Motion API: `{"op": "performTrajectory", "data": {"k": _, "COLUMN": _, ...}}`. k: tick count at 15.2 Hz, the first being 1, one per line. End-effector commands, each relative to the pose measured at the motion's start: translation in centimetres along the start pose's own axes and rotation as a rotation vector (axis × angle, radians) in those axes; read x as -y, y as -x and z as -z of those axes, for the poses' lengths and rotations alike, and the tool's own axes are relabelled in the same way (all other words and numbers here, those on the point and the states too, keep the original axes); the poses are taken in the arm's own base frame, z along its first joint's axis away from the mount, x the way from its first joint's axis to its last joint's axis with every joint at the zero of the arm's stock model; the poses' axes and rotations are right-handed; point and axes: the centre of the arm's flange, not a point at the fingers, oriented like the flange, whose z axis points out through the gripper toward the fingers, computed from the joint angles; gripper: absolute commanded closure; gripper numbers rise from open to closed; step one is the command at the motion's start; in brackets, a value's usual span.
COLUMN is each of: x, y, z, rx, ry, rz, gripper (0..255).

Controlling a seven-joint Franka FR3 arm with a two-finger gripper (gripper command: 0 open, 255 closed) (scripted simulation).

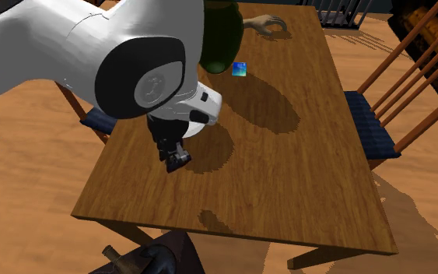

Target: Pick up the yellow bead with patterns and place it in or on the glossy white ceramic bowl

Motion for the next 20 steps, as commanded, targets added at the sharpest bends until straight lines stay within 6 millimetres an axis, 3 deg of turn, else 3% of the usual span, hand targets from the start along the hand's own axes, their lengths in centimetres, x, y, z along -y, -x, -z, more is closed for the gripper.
{"op": "performTrajectory", "data": {"k": 1, "x": 0.0, "y": 0.4, "z": 0.9, "rx": 0.000, "ry": 0.000, "rz": 0.000, "gripper": 255}}
{"op": "performTrajectory", "data": {"k": 11, "x": -0.1, "y": 1.5, "z": 6.1, "rx": 0.000, "ry": 0.000, "rz": 0.000, "gripper": 255}}
{"op": "performTrajectory", "data": {"k": 20, "x": 9.7, "y": -4.8, "z": 8.3, "rx": 0.000, "ry": 0.000, "rz": 0.000, "gripper": 255}}
